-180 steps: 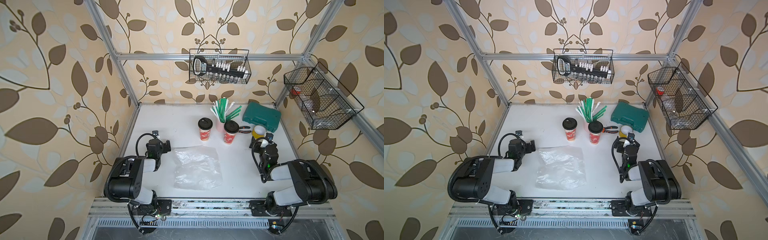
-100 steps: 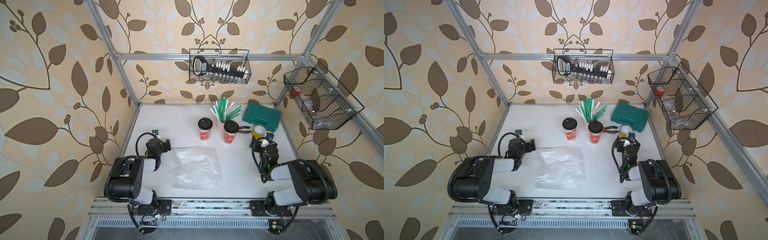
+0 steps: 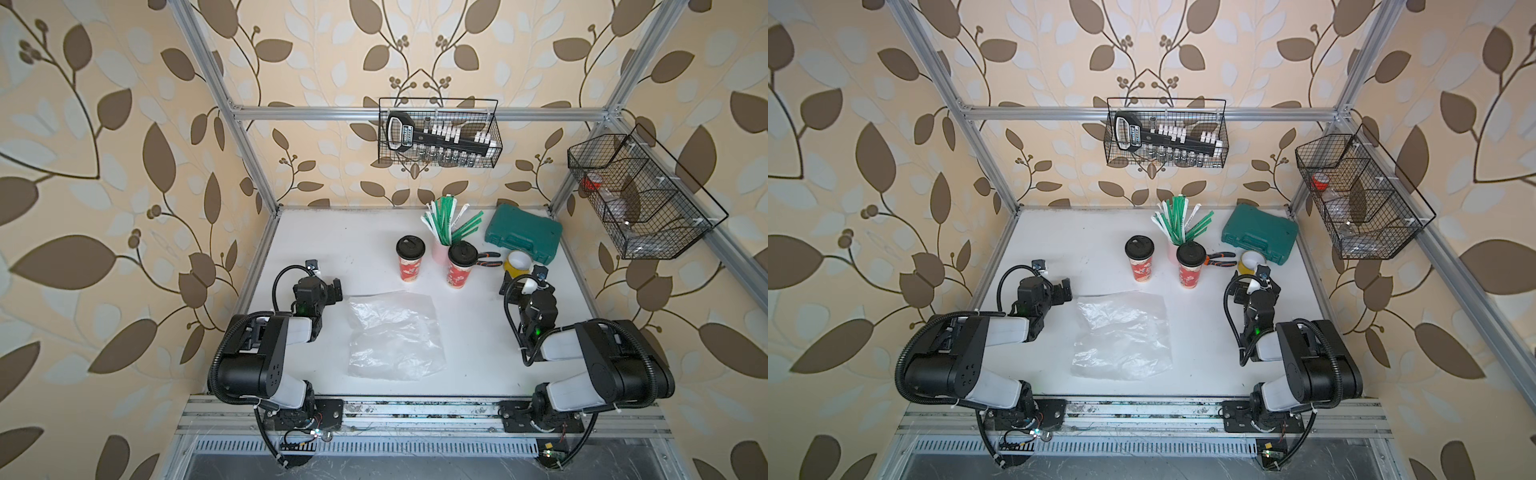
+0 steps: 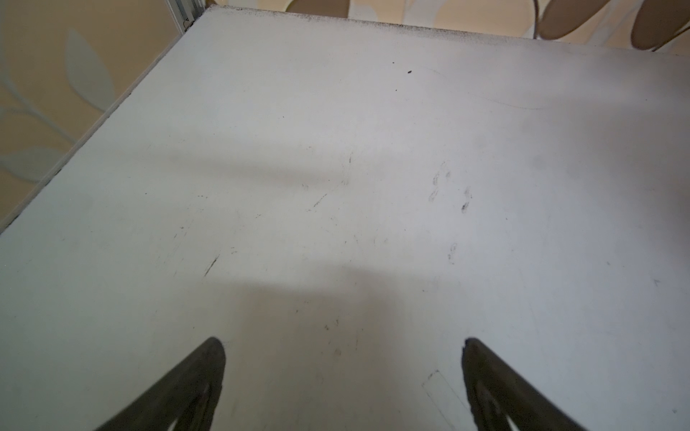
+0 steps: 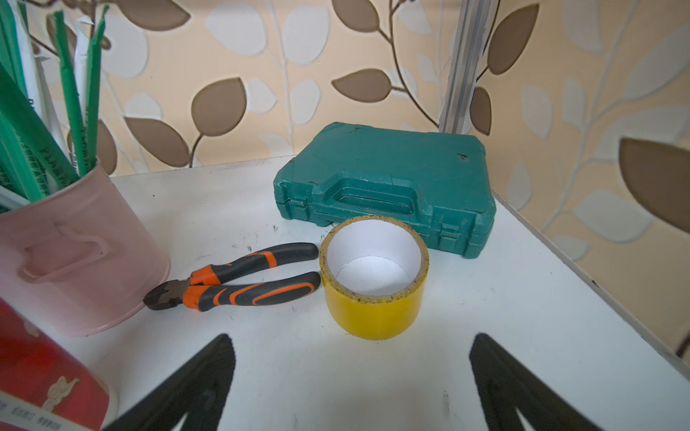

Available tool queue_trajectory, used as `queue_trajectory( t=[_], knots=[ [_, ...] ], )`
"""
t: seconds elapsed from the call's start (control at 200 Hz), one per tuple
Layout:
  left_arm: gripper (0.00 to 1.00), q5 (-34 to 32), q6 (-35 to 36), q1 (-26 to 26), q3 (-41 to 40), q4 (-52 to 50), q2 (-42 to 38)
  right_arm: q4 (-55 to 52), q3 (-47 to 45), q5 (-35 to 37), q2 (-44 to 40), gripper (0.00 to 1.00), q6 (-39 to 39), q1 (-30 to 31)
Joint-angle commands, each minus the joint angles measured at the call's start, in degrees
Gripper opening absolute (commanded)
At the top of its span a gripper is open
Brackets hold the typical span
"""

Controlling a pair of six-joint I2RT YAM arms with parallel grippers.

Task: Pack milk tea into plastic carrier bags
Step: Adjust the plastic carrier bag at the center of the board.

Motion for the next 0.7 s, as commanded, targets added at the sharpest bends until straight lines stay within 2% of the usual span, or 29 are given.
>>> queue_trajectory(
  t=[0.0, 0.05, 0.105, 0.14, 0.19, 0.235, 0.275, 0.33, 0.36, 0.405, 0.435, 0.525, 0.6, 0.635, 0.695],
  knots=[
    [0.99, -6.35, 1.31, -2.08, 5.29, -6.44, -3.14, 1.08, 0.82, 0.42, 0.33, 1.0, -0.55, 0.13],
    [0.99, -14.22, -0.8, -4.4, 12.07, -20.31, -7.49, 0.51, 1.0, 3.62, -0.71, 1.0, -0.27, 0.91],
    [0.99, -20.91, -9.49, -5.39, 16.92, -31.07, -11.14, -0.66, 1.0, 3.29, -2.15, 0.99, -1.18, 1.39],
    [0.99, -21.21, -15.62, -5.46, 20.04, -39.55, -13.97, -1.59, 1.38, 7.97, -3.64, 1.0, -2.48, 3.49],
    [0.99, -20.26, -26.23, -5.46, 24.83, -52.49, -17.69, -10.73, 3.78, 17.55, -8.31, 1.0, -2.43, 8.09],
    [0.99, -18.64, -35.84, -5.46, 28.74, -62.48, -20.13, -21.63, 6.65, 19.15, -13.26, 1.0, 1.38, 10.13],
    [0.99, -14.48, -38.09, -5.4, 30.11, -64.91, -22.0, -30.08, 8.35, 15.45, -18.0, 1.0, 6.4, 10.3],
    [0.99, -5.78, -42.5, -4.78, 30.06, -65.89, -24.46, -39.39, 9.67, 9.73, -24.7, 1.0, 10.99, 10.42],
    [0.99, -0.25, -44.32, -4.34, 29.8, -65.96, -26.02, -43.92, 9.93, 8.74, -28.47, 1.0, 16.45, 10.46],
    [0.99, 9.0, -42.81, -4.4, 27.67, -60.56, -28.68, -50.11, 9.83, 9.27, -33.25, 1.0, 26.34, 10.45],
    [0.99, 12.46, -41.64, -4.77, 26.1, -57.33, -30.41, -52.61, 9.28, 7.94, -36.6, 1.0, 29.35, 10.38],
    [0.99, 9.53, -40.79, -9.05, 30.26, -65.44, -31.77, -52.36, 6.12, -7.0, -44.74, 0.99, 28.11, 8.16],
    [0.99, 5.16, -38.11, -16.5, 36.48, -76.27, -28.46, -50.85, 2.75, -22.38, -49.49, 0.99, 30.88, 4.51],
    [0.99, 3.52, -37.97, -20.32, 37.98, -79.43, -27.15, -50.35, 1.37, -26.28, -50.69, 1.0, 33.12, 3.01],
    [0.99, 1.83, -38.46, -27.58, 38.98, -81.19, -25.46, -53.7, 1.41, -28.55, -50.88, 1.0, 36.04, 1.68]
  ],
)
